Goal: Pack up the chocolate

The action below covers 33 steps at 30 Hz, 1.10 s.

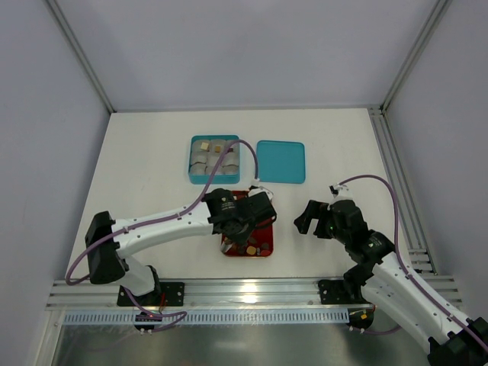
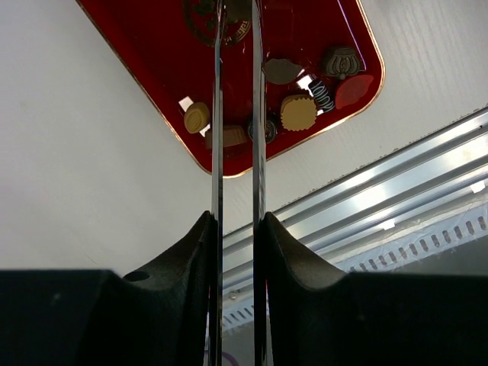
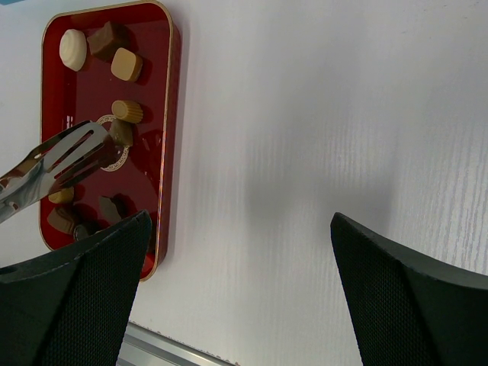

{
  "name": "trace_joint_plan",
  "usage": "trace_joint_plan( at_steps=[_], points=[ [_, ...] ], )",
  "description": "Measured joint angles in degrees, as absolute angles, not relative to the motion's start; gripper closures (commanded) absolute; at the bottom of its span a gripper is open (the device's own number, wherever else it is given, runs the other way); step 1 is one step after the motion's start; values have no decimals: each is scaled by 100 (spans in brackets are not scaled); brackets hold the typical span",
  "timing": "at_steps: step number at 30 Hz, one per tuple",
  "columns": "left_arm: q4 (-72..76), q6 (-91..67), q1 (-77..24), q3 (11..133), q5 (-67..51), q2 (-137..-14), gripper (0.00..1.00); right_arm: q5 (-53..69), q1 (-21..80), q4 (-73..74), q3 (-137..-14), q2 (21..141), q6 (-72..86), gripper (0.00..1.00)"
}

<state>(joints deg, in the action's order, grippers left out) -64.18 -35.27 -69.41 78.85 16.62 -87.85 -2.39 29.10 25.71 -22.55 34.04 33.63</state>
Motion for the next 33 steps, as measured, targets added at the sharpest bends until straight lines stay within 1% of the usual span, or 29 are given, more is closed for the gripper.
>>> trace_joint_plan(
  at_steps=[6, 13, 24, 33],
  points=[
    [-6416, -3415, -6707, 7885, 1649, -8635, 77, -239, 2910, 2571, -2255, 3413, 3363, 0],
    [-6416, -3186, -6003, 7972, 1608, -8337, 76, -237, 2910, 2571, -2255, 3413, 3361, 0],
    [-6346, -2536, -4189, 8586, 1433, -8383, 76, -213, 2910, 2523, -2255, 3527, 3358, 0],
    [-6121, -2145, -2991, 9043, 1459, -9218, 76, -128, 2910, 2440, -2255, 3673, 3332, 0]
  ],
)
